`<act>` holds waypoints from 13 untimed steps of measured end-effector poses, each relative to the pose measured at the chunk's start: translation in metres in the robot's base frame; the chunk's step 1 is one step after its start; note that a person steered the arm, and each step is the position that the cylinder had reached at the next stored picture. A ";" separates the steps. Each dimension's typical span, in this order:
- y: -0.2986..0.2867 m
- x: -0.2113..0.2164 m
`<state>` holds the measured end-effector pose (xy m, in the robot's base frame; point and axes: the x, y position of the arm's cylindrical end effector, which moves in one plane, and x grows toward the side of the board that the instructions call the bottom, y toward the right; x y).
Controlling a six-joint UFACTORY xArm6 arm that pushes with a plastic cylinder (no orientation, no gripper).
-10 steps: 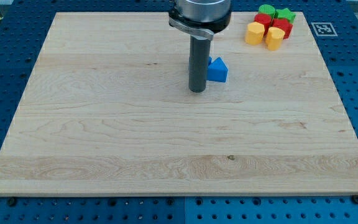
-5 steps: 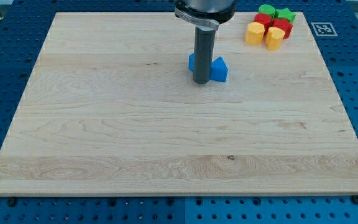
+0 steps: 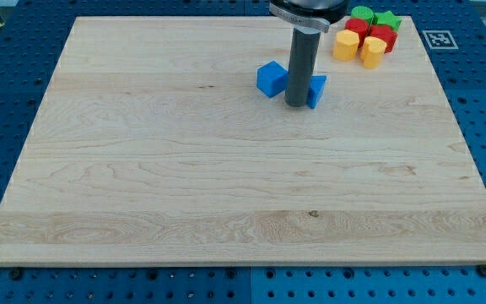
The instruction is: Move the blue triangle close to the yellow heart
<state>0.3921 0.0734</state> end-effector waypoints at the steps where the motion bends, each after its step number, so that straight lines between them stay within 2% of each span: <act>1: 0.000 0.000; 4: 0.040 -0.004; 6: 0.040 -0.025; 9: 0.061 -0.028; 11: 0.044 -0.062; 13: 0.069 -0.061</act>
<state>0.3315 0.1426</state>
